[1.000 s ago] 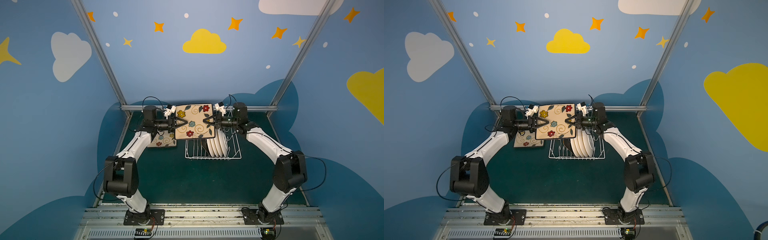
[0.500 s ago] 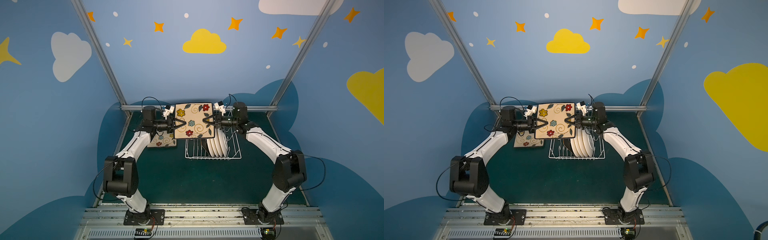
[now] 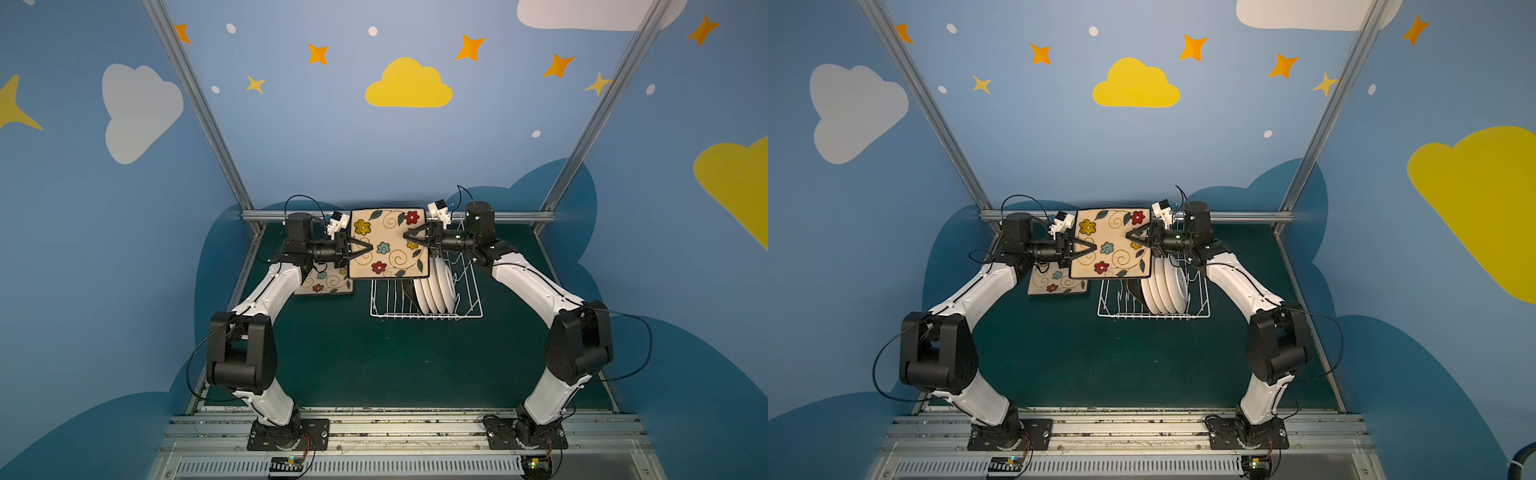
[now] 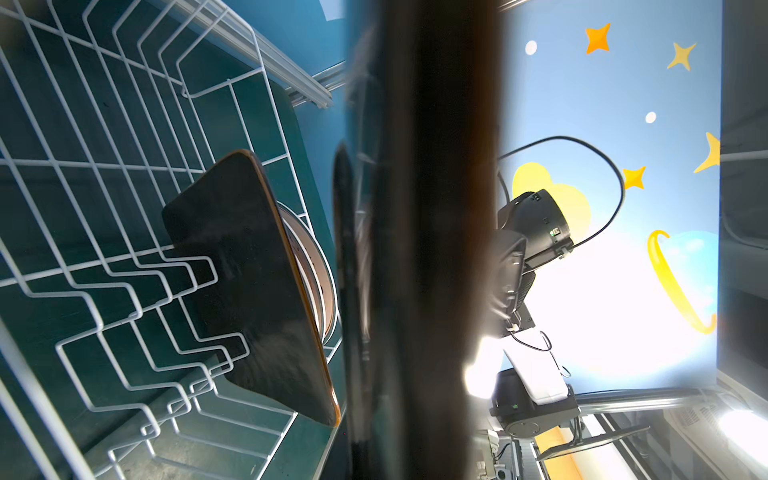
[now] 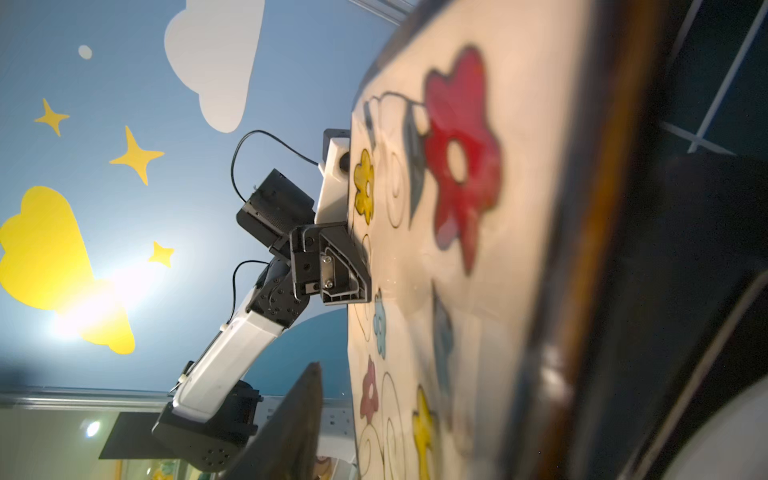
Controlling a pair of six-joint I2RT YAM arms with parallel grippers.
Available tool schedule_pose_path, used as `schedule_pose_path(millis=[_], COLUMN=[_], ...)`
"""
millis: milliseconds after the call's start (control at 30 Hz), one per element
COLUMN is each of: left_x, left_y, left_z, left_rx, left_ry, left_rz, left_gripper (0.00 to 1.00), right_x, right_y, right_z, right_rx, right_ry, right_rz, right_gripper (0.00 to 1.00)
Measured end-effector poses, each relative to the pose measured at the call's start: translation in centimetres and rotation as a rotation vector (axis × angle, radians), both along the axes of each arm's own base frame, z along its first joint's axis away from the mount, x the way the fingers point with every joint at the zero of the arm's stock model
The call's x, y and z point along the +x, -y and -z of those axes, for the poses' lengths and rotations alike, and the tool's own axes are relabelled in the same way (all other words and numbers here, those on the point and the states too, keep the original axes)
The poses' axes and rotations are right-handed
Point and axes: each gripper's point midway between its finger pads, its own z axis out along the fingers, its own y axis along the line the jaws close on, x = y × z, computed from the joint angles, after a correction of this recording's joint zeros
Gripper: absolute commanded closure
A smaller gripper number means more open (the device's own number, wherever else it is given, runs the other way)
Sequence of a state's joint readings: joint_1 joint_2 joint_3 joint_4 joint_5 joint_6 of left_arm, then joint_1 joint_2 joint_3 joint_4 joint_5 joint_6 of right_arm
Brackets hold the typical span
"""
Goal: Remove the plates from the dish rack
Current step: 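Release the right gripper and carry the flower plate away with the left gripper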
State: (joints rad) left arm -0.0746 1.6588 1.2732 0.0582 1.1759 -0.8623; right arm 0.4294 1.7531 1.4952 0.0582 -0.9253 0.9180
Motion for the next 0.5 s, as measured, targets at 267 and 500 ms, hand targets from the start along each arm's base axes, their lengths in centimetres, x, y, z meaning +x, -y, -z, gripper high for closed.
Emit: schedule_pose_path(millis=[267,500], left_x=[0.9,1.9], left_y=[-1.4,-4.6], left_z=[0.3,0.6], left_rx=[0.003,0.025], left_ry=[-0.036,-0.077], left_rz=[-0.056,-0.136], left_gripper=[0.97,0.97], right_x=[0.6,0.4], right_y=[0.8,2.7], right_z=[-0.6,-1.2], right_rx=[-0.046,-0.146], right_ry=[0.053,0.145], right_rz=[0.060,0.142], right_gripper=[0.12,0.12])
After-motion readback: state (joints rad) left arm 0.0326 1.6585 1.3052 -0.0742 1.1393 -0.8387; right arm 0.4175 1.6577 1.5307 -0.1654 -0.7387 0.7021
